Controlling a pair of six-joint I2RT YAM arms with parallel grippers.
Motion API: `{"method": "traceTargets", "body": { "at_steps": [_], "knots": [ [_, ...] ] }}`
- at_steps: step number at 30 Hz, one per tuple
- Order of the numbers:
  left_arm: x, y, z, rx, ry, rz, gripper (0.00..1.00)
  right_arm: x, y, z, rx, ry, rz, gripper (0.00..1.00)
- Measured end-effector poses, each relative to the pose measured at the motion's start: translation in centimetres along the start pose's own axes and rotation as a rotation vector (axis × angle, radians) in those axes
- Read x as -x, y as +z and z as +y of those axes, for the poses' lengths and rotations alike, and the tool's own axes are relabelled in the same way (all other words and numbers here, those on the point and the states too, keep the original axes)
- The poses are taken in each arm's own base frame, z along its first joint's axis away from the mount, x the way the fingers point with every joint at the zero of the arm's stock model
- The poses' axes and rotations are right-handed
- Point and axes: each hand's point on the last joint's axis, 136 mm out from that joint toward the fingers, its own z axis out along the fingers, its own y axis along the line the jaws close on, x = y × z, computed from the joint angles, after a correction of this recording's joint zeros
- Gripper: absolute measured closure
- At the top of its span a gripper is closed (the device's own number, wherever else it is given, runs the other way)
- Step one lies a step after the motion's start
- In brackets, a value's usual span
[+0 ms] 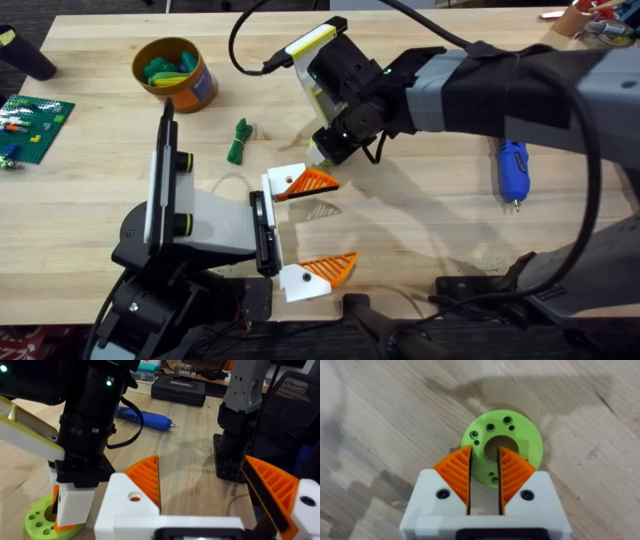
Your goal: Pick up the gripper from the table and insert it into the empty holder that is missing its gripper. Then pick up a screw, insert it into the mounting hole, and use the screwdriver to tighten it. Finally, clean up the table by picking up the vegetable and placing it into the bucket.
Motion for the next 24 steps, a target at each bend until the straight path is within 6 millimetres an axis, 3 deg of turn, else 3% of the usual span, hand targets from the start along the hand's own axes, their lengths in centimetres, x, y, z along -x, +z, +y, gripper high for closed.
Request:
{"method": "traceTargets", "body": {
  "at_steps": [14,24],
  "knots": [
    [0.1,0.0,0.0,-0.002,0.002,-0.002,0.009,-0.4,-0.3,0.1,0.004,0.001,0.013,0.726],
    [0.1,0.0,0.0,-0.002,0.002,-0.002,0.009,1.5,-4.3,0.3,0.007,-0.012,-0.094,0.726]
  ]
}}
